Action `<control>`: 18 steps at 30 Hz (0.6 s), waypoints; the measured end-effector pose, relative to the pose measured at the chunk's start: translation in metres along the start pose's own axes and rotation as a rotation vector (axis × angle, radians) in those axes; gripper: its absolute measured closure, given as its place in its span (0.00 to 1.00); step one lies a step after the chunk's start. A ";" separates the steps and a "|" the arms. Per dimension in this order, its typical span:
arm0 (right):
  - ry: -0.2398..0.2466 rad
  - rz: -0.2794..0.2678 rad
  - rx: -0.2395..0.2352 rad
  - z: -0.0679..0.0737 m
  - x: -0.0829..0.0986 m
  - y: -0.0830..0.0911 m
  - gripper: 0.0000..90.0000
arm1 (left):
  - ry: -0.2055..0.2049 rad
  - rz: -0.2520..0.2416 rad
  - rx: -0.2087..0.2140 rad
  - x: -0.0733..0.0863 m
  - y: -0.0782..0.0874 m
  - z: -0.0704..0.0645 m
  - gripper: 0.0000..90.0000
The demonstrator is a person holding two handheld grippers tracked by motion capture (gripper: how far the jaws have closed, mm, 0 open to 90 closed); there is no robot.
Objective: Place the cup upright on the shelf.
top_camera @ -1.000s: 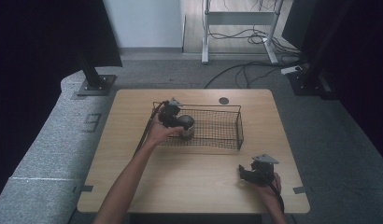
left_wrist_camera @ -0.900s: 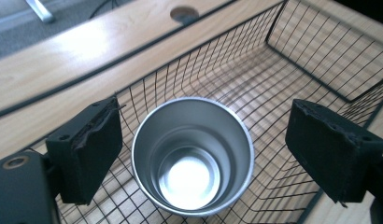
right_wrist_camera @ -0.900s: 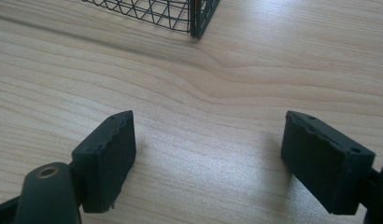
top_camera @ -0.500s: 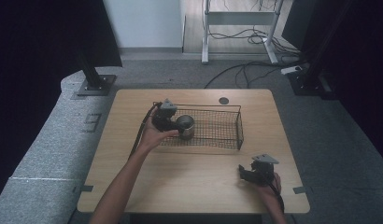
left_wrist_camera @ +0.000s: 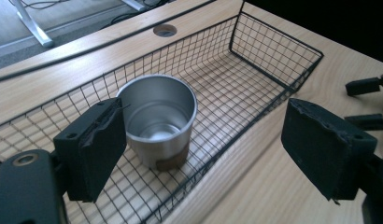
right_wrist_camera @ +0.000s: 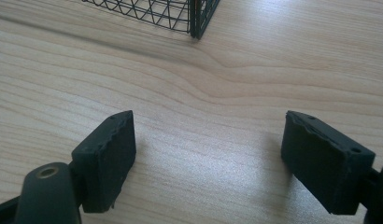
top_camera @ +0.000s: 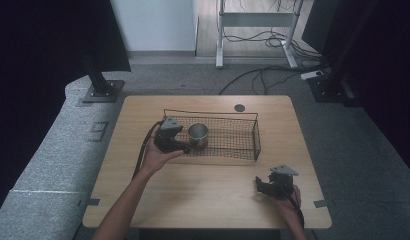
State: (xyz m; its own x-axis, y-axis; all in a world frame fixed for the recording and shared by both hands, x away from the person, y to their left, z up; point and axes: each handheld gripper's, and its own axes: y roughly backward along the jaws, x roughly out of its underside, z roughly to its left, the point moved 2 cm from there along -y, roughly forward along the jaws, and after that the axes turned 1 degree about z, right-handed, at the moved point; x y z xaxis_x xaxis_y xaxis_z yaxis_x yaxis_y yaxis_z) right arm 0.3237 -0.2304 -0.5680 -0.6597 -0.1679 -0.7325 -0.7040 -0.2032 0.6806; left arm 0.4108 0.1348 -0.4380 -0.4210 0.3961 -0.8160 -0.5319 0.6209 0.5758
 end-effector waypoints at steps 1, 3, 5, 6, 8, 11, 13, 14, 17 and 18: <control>0.002 -0.001 0.000 0.000 0.000 0.000 0.20 | -0.001 -0.003 -0.002 0.004 0.004 -0.001 0.16; 0.001 0.000 -0.001 0.000 0.000 0.000 0.20 | 0.002 -0.010 -0.001 0.011 0.009 -0.003 0.16; -0.001 0.000 0.000 0.000 0.000 0.000 0.20 | -0.001 -0.013 -0.005 0.018 0.014 -0.006 0.16; 0.002 0.000 0.000 0.000 0.000 0.000 0.20 | -0.002 -0.015 -0.008 0.021 0.016 -0.007 0.16; 0.002 0.000 0.000 0.000 0.000 0.000 0.20 | -0.010 -0.013 -0.014 0.028 0.020 -0.009 0.16; 0.003 0.000 0.000 0.000 0.000 0.000 0.20 | -0.024 -0.006 -0.025 0.040 0.026 -0.014 0.16; 0.002 0.000 0.000 0.000 0.000 0.000 0.20 | -0.047 0.017 -0.037 0.050 0.030 -0.018 0.16; 0.002 0.000 0.000 0.000 0.000 0.000 0.20 | -0.047 0.017 -0.037 0.050 0.030 -0.018 0.16; 0.002 0.000 0.000 0.000 0.000 0.000 0.20 | -0.042 0.021 -0.035 0.061 0.036 -0.019 0.16; 0.002 0.000 0.000 0.000 0.000 0.000 0.20 | -0.036 0.021 -0.032 0.065 0.038 -0.019 0.16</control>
State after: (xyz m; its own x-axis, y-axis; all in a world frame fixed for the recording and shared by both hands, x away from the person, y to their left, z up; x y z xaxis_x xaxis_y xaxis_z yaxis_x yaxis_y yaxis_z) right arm 0.3237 -0.2306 -0.5680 -0.6592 -0.1699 -0.7325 -0.7040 -0.2031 0.6806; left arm 0.3492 0.1710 -0.4678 -0.4062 0.4332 -0.8046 -0.5467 0.5903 0.5939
